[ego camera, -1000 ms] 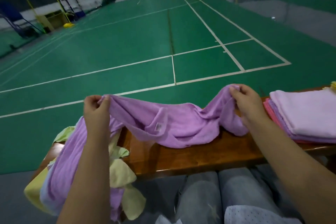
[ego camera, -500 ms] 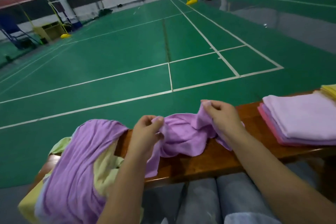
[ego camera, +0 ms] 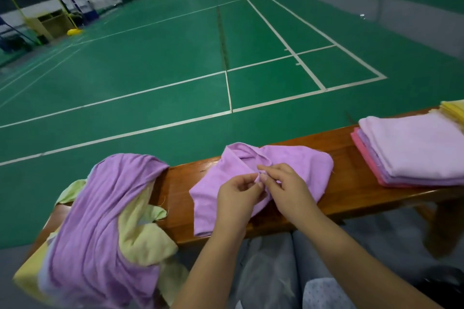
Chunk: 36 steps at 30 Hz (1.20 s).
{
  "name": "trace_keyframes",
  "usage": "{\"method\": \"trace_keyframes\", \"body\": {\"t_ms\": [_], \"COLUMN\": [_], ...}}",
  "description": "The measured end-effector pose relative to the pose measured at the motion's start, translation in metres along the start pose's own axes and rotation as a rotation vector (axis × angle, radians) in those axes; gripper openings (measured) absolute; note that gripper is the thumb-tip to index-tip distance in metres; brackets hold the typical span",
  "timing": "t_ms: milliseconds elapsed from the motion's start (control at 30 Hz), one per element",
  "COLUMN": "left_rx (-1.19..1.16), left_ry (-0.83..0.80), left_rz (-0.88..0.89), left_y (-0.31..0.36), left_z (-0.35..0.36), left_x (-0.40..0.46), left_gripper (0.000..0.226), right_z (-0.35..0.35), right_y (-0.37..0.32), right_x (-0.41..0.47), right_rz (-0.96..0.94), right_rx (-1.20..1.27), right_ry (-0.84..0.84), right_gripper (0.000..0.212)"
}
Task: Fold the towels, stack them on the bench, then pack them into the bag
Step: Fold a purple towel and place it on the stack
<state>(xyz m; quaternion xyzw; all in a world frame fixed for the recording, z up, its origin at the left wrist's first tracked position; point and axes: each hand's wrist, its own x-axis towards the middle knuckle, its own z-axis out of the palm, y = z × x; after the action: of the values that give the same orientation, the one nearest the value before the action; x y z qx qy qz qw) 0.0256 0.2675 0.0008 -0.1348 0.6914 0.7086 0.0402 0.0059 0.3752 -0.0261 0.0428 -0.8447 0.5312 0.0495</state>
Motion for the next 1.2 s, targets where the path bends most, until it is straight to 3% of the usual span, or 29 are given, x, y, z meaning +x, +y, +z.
{"method": "trace_keyframes", "body": {"t_ms": [233,333,400,467,600,733,833,967,1100,1200], "left_rx": [-0.069,-0.243,-0.224,-0.042,0.439,0.898,1.007,0.940,0.736,0.665], "left_ry": [-0.055,-0.181,-0.286,-0.250,0.086,0.051,0.029,0.087,0.157,0.143], "left_rz": [-0.117,-0.251,-0.275,-0.199,-0.007,-0.072,-0.101,-0.115,-0.116,-0.082], "left_y": [-0.006,-0.005,0.001,0.010,0.015,-0.001,-0.020,-0.032,-0.031,-0.024], "left_z": [-0.001,-0.006,-0.012,-0.020,-0.037,-0.037,-0.036,-0.035,-0.037,-0.041], "left_x": [0.000,0.008,0.020,0.046,0.142,0.208,0.233,0.252,0.256,0.249], "left_gripper": [0.034,0.038,0.031,0.020,0.008,0.047,0.050,0.038,0.004,0.020], "right_z": [0.000,-0.003,-0.006,-0.008,-0.010,-0.011,-0.013,-0.014,-0.015,-0.018], "right_y": [0.011,0.021,0.027,0.034,0.056,0.072,0.081,0.093,0.098,0.097], "right_x": [-0.002,0.001,0.003,0.004,0.010,0.013,0.014,0.019,0.025,0.028], "right_rz": [0.030,0.045,0.079,0.128,0.217,0.262,0.250,0.257,0.274,0.260], "right_rx": [0.012,0.019,0.034,0.069,0.148,0.208,0.240,0.207,0.200,0.167], "right_ry": [-0.134,-0.067,-0.019,0.024,0.070,0.079,0.112,0.116,0.102,0.097], "right_gripper": [0.041,0.036,0.030,0.027,0.026,0.023,0.020,0.023,0.024,0.022]}}
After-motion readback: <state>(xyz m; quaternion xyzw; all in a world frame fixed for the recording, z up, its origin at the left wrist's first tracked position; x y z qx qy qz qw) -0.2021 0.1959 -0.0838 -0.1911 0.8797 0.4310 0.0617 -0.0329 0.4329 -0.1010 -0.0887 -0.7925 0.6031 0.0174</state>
